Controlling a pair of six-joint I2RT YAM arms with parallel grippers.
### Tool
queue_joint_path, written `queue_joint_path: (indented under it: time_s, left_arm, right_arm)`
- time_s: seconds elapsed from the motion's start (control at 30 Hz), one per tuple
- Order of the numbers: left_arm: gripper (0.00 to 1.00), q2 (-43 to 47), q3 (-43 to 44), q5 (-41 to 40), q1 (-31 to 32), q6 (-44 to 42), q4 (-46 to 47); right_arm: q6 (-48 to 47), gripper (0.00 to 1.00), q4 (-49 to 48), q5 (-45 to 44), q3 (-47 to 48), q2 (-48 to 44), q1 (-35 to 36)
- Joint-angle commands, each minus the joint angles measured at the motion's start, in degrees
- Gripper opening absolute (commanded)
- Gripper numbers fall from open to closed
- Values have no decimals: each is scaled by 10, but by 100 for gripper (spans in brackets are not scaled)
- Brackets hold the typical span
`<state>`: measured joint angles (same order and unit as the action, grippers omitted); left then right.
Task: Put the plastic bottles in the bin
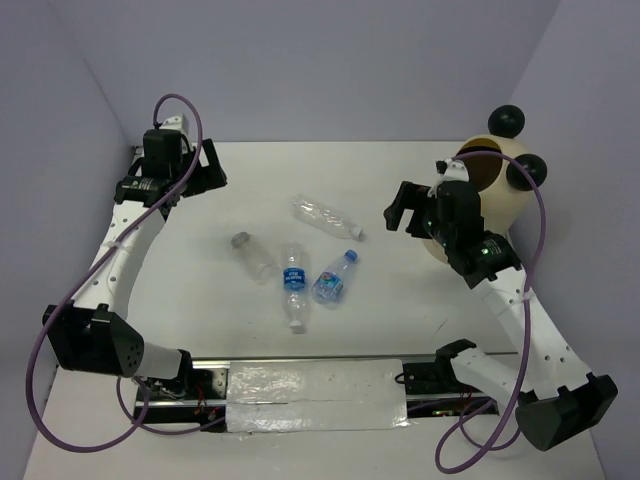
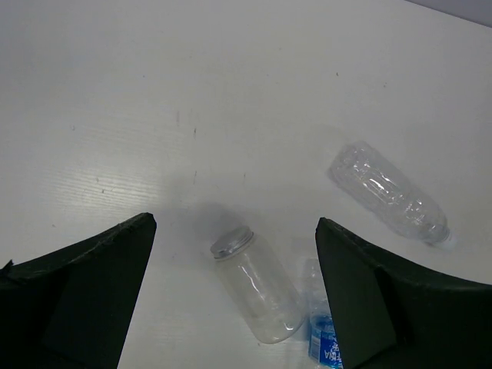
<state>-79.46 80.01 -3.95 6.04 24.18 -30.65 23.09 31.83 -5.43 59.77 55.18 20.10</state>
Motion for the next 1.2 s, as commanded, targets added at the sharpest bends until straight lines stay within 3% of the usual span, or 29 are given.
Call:
queue_joint_path:
  time_s: [0.0,0.13,0.33,0.43,0.53,0.67,0.83,1.03,1.17]
  left_arm:
    - [99,8,25,6,1,4,3]
    - [99,8,31,3,1,2,2]
    - [99,4,30,5,1,0,2]
    - [99,2,31,2,1,3,-5]
    - [99,-5,39,-26,1,17,-34]
    - [99,-25,50,-35,2,46,-106]
    - [98,-39,9,-26,6,155,-183]
    - [99,10,-59,10,36,246,-165]
    - [99,-10,-74,65,39,330,-162]
  right_arm:
    - [-3,100,3,-19,1,-11,4]
    - [-4,100,1,-32,2,-14,4]
    - [19,100,60,-49,57,71,4]
    - [2,100,53,27,63,90,4]
    - [-9,100,-17,83,25,54,14]
    - [-28,100,13,-2,53,77,63]
    - [-39,100,13,-36,56,91,92]
    - [-31,100,0,-30,53,91,99]
    - [-34,100,2,-32,59,100,111]
